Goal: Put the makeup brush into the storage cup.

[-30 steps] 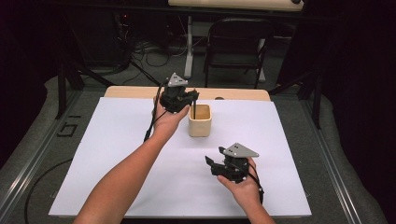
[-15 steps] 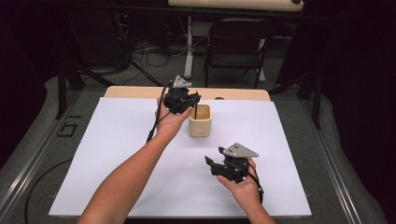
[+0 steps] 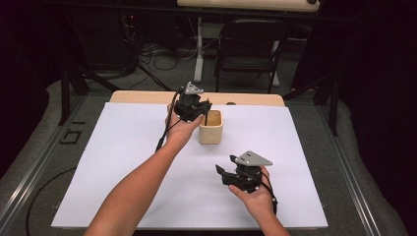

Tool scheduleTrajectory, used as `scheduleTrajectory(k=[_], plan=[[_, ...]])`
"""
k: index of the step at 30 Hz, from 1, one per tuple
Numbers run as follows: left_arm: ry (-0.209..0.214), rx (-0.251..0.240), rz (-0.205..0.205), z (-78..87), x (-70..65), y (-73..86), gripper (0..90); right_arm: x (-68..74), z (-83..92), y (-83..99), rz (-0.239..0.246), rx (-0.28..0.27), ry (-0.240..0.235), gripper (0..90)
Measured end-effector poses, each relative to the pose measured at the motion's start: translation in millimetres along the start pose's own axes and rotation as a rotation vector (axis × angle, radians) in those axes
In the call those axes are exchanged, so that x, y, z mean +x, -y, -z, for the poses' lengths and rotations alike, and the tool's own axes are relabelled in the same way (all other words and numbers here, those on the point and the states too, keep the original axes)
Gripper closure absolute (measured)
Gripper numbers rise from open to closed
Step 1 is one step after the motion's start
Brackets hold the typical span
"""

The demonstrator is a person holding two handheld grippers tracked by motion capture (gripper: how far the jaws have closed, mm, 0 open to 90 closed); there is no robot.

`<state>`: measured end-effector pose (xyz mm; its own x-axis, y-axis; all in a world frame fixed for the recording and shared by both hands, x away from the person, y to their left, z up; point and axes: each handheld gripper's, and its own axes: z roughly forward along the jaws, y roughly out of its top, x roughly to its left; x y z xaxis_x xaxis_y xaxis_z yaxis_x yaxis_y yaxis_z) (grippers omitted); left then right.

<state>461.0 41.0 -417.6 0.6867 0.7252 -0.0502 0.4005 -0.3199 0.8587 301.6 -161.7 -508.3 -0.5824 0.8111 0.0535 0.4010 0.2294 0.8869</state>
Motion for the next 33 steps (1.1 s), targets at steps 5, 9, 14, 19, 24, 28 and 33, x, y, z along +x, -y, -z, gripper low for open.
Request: scheduleTrajectory(k=[5,9,14,19,24,28,33], plan=[[0.001,0.008,-0.003,-2.7,-0.6,1.7,83.9,-0.1,-0.4,0.1,0.0,-0.004,-0.003,37.0],[0.0,0.015,-0.005,-4.8,-1.0,3.4,83.9,0.1,-0.3,0.1,-0.001,-0.004,-0.004,37.0],[0.003,0.028,-0.01,-7.0,-1.3,5.5,83.9,0.1,-0.5,0.3,0.004,-0.002,-0.003,37.0],[0.004,0.04,-0.009,-10.4,-1.0,8.2,83.9,0.2,-1.0,0.6,0.006,0.0,-0.003,37.0],[0.006,0.055,-0.005,-14.2,-0.7,11.5,83.9,-0.1,-0.2,0.4,0.006,0.009,0.002,37.0],[0.003,0.063,-0.004,-16.3,-0.3,14.0,83.8,-0.2,-0.7,0.7,0.004,-0.003,-0.004,37.0],[0.004,0.065,-0.002,-18.7,-0.1,16.0,83.8,0.2,-0.7,0.7,0.004,0.002,-0.007,37.0]])
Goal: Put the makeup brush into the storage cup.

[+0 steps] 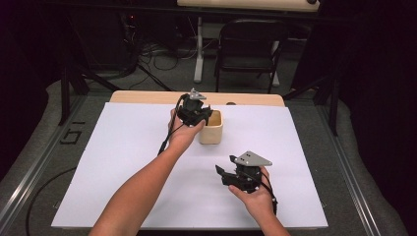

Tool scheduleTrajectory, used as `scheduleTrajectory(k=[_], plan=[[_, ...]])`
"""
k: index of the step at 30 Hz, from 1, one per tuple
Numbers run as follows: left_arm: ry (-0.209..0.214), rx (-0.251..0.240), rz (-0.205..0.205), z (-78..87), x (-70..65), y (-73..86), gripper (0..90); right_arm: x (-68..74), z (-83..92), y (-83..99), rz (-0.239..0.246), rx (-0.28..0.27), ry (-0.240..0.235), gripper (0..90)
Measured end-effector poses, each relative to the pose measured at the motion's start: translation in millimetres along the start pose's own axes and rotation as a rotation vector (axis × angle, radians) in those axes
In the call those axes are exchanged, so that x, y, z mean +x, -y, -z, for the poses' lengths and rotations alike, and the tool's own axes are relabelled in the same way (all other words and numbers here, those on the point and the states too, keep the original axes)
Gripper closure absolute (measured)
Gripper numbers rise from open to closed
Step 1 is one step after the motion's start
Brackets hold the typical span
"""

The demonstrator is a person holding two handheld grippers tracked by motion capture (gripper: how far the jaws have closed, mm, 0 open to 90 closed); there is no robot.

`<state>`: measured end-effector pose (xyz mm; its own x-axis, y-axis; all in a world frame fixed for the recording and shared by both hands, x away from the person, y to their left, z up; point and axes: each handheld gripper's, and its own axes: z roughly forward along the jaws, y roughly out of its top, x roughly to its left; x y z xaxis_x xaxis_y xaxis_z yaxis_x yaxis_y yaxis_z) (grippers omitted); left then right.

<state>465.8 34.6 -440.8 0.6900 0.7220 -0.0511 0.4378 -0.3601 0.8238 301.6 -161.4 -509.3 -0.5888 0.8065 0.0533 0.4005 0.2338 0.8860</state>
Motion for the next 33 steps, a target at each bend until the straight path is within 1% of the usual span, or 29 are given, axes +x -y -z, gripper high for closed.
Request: scheduleTrajectory(k=[2,3,4,8,9,10,13,14,16,21,28,33], plan=[[-0.001,0.003,0.0,-0.4,-0.1,0.3,83.9,0.0,-0.3,0.1,-0.001,-0.003,0.0,37.0],[-0.001,0.006,0.001,-0.8,-0.1,0.7,83.9,-0.2,0.9,-0.4,0.002,0.013,0.002,37.0],[-0.002,0.007,0.001,-1.8,-0.4,1.5,83.9,-0.4,-0.2,0.1,0.0,-0.003,0.002,37.0],[-0.001,0.012,-0.001,-2.7,-0.1,3.0,83.9,-0.4,-0.2,0.1,0.0,-0.004,0.001,37.0],[-0.001,0.013,0.001,-2.7,0.1,3.3,83.9,-0.3,-0.1,0.0,0.001,-0.002,0.002,37.0],[-0.001,0.015,0.004,-2.7,0.2,3.6,83.8,-0.4,0.9,-0.5,0.003,0.015,0.003,37.0],[-0.002,0.015,0.005,-3.1,1.0,5.0,83.9,-0.2,0.7,-0.4,0.004,0.016,0.003,37.0],[-0.002,0.017,0.006,-3.1,1.1,5.3,83.8,-0.2,0.1,-0.1,0.001,0.004,-0.001,37.0],[-0.002,0.017,0.009,-3.8,1.2,6.3,83.9,0.0,-0.5,0.1,0.0,-0.002,0.001,37.0],[-0.002,0.025,0.013,-5.1,1.8,8.3,83.8,0.2,-0.5,0.1,0.001,0.001,0.0,37.0],[-0.005,0.035,0.009,-5.6,2.0,9.9,83.8,0.0,-0.4,0.1,0.001,0.004,-0.002,37.0],[-0.004,0.035,0.01,-5.7,1.3,10.2,83.7,0.4,-0.9,0.3,0.001,0.0,-0.002,37.0]])
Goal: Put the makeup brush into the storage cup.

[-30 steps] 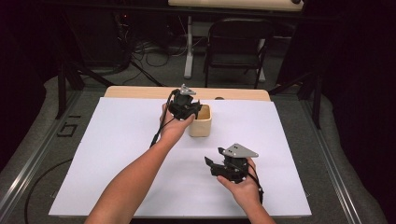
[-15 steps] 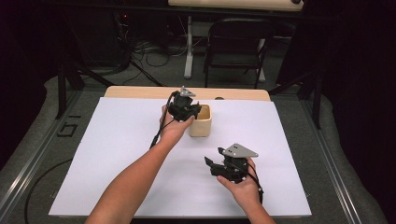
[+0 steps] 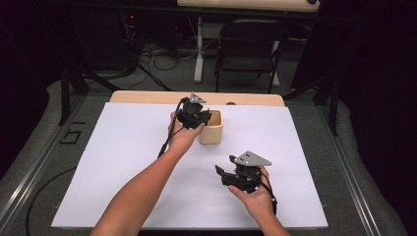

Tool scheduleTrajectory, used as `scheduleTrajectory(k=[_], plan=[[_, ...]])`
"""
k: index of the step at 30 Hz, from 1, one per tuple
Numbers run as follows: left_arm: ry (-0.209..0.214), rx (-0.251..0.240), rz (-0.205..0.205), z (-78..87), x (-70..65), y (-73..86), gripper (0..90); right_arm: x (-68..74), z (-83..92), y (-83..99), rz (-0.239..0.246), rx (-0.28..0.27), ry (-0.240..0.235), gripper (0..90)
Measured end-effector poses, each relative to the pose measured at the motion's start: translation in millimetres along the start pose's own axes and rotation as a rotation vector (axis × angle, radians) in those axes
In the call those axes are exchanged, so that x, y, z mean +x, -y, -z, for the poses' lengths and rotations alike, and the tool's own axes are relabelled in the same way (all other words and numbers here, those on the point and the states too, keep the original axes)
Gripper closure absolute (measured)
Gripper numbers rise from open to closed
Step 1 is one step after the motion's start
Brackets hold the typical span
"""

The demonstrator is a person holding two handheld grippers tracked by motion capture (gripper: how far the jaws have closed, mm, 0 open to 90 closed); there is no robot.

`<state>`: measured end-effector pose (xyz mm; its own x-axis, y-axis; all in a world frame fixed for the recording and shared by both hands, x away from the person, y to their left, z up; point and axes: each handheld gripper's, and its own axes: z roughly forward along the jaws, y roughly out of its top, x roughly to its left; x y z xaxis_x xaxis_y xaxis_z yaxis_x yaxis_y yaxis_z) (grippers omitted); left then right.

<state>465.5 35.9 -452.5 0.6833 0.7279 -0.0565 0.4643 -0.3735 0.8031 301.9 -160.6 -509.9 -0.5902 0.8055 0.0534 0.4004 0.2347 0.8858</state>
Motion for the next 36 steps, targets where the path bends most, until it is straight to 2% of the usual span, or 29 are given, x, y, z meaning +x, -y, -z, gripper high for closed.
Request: scheduleTrajectory(k=[5,9,16,22,36], plan=[[0.003,-0.011,0.002,1.8,0.3,2.3,82.8,0.1,-0.2,0.0,-0.001,-0.001,0.001,37.0],[-0.009,-0.03,0.025,5.5,2.4,4.8,65.4,-0.4,0.2,-0.2,0.002,0.007,0.0,37.0],[-0.027,-0.052,0.041,13.4,7.6,7.4,47.5,0.2,-0.9,0.1,0.002,-0.001,0.003,37.1],[-0.03,-0.057,0.039,16.9,8.4,8.3,43.3,0.7,-1.4,0.0,0.003,0.0,0.004,37.0],[-0.027,-0.057,0.032,18.2,7.5,8.2,43.3,0.5,-1.5,0.0,0.003,0.0,0.004,37.0]])
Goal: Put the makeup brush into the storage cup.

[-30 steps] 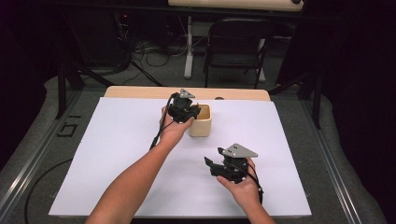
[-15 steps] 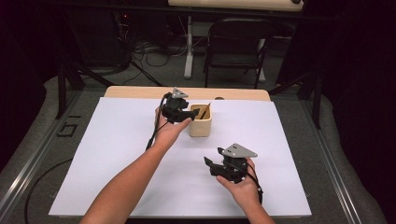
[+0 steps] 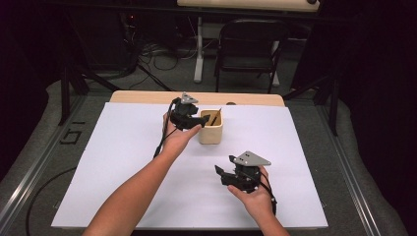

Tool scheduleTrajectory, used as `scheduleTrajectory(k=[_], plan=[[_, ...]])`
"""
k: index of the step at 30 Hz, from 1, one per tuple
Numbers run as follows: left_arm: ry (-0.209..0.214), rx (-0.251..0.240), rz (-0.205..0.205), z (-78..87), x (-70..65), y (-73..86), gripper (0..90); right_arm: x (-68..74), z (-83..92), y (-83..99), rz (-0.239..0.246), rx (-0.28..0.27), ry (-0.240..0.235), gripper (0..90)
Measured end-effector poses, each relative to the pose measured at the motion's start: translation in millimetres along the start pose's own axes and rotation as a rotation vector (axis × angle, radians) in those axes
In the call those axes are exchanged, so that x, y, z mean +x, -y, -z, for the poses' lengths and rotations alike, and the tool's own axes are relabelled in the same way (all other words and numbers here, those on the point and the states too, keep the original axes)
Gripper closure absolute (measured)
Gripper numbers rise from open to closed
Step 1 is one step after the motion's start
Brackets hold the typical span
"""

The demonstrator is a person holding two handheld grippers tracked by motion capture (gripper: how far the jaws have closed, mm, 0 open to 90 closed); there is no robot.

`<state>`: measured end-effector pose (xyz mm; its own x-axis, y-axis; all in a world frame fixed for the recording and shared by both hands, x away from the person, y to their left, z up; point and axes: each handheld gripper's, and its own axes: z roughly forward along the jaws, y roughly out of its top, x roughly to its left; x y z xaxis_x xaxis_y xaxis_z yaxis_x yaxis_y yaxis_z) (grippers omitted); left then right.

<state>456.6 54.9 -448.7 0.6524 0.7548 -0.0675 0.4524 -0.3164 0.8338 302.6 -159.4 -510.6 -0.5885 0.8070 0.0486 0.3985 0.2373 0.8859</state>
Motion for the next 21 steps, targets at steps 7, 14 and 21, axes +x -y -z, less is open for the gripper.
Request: scheduleTrajectory(k=[7,14,21], plan=[[0.007,-0.003,0.0,4.0,-1.3,-1.1,42.6,0.6,-0.3,0.2,0.001,0.002,0.0,37.0],[0.02,-0.003,-0.007,10.0,-3.0,-2.7,41.0,0.9,-0.5,0.3,0.002,0.005,0.001,37.0],[0.046,0.02,-0.037,15.6,-6.2,-3.2,42.8,0.4,-0.1,0.4,0.001,0.004,0.004,37.0]])
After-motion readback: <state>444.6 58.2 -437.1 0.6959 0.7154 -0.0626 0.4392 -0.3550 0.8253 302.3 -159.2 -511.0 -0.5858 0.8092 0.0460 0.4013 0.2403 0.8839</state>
